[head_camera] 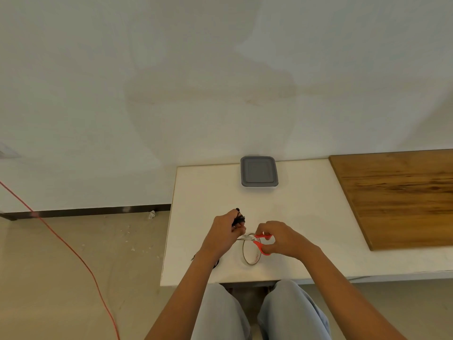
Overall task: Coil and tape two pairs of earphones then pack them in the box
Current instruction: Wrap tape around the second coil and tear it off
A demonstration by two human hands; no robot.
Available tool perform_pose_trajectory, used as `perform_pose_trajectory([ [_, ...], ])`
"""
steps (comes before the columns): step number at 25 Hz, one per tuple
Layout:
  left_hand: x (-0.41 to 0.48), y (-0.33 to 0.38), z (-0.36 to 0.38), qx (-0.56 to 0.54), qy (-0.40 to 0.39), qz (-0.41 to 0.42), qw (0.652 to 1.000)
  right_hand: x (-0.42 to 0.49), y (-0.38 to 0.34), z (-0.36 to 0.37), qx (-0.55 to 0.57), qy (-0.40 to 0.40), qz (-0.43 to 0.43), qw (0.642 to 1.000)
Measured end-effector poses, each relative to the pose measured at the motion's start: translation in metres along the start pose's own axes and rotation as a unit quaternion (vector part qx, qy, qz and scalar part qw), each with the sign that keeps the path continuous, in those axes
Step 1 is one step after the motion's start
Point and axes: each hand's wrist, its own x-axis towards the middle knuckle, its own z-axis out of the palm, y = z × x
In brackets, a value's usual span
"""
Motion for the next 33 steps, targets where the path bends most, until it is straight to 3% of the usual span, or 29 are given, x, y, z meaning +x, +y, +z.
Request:
perform_pose_trajectory([
  [8, 0.000, -0.006, -0.004, -0.002, 0.041, -0.028, 0.999, 0.006, 0.006, 0.006, -0.033, 0.025, 0.013, 0.999],
  [14, -0.004, -0.006, -0.013, -0.133, 0.081, -0.115, 0.981, 0.000, 0.010, 0.021, -0.043, 0.167, 0.158, 0.972],
  [18, -0.009, -0.004, -0.018, -0.181, 0.088, -0.126, 0.971, 0.002, 0.004, 0.021, -0.121, 0.155, 0.255, 0.947],
  [25, -0.016, 0.008, -0.028, -0.220, 0.093, -0.119, 0.964, 0.002, -0.005, 0.023, -0.121, 0.112, 0.248, 0.954],
  [27, -0.019, 0.012, -0.029, -0.221, 0.098, -0.115, 0.964, -0.001, -0.020, 0.015, -0.011, 0.180, 0.201, 0.963],
  [28, -0.021, 0.014, -0.030, -0.220, 0.101, -0.111, 0.964, -0.004, -0.035, 0.008, 0.110, 0.218, 0.181, 0.953],
  [30, -0.024, 0.019, -0.032, -0.211, 0.106, -0.102, 0.966, -0.013, -0.070, -0.008, 0.359, 0.214, 0.155, 0.895],
  [31, -0.025, 0.021, -0.033, -0.208, 0.107, -0.097, 0.967, -0.018, -0.084, -0.015, 0.419, 0.195, 0.148, 0.874],
  [33, -0.030, 0.028, -0.034, -0.205, 0.108, -0.087, 0.969, -0.025, -0.100, -0.022, 0.435, 0.166, 0.141, 0.874],
])
